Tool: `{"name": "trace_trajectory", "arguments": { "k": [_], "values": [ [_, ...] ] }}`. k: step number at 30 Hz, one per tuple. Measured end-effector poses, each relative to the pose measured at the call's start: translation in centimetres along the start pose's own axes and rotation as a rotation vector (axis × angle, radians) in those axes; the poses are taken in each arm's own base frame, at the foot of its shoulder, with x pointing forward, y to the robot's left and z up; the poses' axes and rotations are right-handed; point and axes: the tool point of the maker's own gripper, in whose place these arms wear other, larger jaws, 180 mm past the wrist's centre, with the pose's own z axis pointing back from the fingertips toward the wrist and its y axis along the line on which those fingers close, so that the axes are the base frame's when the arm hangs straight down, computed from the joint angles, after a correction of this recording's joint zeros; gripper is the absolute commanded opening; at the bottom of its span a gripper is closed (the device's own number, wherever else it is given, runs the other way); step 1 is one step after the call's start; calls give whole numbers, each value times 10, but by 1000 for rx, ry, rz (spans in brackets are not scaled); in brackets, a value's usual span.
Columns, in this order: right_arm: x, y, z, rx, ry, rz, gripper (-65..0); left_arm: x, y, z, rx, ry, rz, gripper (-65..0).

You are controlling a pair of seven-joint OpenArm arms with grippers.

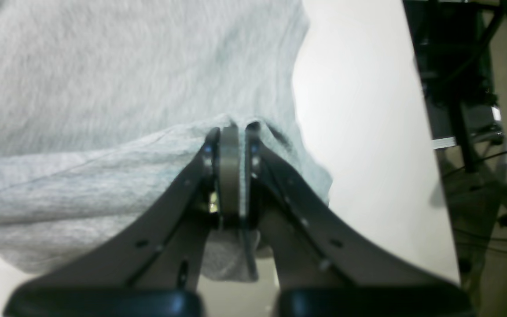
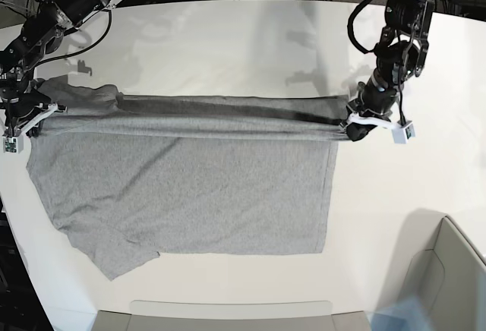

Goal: Fold the T-shirt properly
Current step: 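Lift the shoulder edge with both grippers and fold it over toward the hem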

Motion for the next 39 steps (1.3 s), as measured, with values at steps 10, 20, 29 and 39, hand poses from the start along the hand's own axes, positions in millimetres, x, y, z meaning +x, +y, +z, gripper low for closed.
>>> {"name": "trace_trajectory", "arguments": {
  "k": [10,20,29,39],
  "values": [
    [21,17,-50,45,-63,-7,-650,22,1,-35,28,19,44,-650],
    [63,29,-73,86,-159,-19,-650,25,-7,-61,45,44,1,-650],
    [66,31,-95,132,-112,-32,-650,51,-23,-68,21,6,-9,-650],
    [73,30,-103,149,-103,-54,-471,55,-10,-72,81,5,-44,-410]
  ]
}}
